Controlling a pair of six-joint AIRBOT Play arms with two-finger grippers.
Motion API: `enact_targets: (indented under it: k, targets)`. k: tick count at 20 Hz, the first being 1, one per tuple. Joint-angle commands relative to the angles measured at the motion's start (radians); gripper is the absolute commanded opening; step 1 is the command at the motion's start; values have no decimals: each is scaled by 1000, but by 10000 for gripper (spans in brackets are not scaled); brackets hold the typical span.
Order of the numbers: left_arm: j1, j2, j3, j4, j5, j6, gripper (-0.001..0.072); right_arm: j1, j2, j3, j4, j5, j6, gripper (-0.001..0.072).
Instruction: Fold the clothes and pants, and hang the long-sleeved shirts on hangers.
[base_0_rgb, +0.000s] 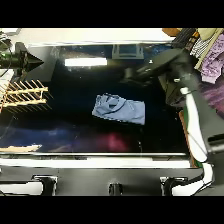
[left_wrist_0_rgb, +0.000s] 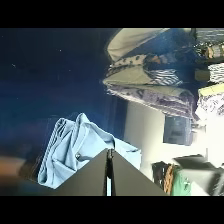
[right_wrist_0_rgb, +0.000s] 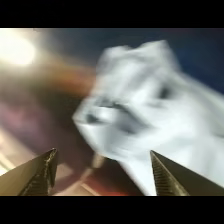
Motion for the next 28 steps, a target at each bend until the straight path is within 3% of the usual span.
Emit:
enact_targets:
  k: [1,5,8,9,10,19,21,22,23,24,25,28]
  targets:
    - [1,1,0,0,-10,14,14,-240,35,-78,6,-132,-89,654]
    - [-2,1,0,0,-34,49,14,-399,34,-391,121,-79,-185,652]
    - [-2,1,0,0,-38,56,15,-403,34,-587,172,11,-273,641]
    - [-2,1,0,0,-39,60,14,-395,30,-634,192,34,-301,585]
    - [-2,1,0,0,-38,60,14,-388,25,-671,211,57,-323,583]
    - [-2,1,0,-1,-38,59,15,-274,-62,-711,275,177,-365,574]
    - [-2,1,0,-1,-38,60,15,-241,-65,-711,278,215,-364,505]
    - [-2,1,0,-1,-38,60,15,-225,-65,-711,286,231,-364,426]
    - [-2,1,0,-1,-38,60,15,-210,-65,-711,291,248,-365,300]
    - [-2,1,0,-1,-38,60,15,-197,-64,-710,312,260,-366,78]
    - [-2,1,0,-1,-38,60,15,-194,-60,-704,355,261,-382,29]
    - [-2,1,0,-1,-39,60,15,-204,-16,-621,415,262,-370,25]
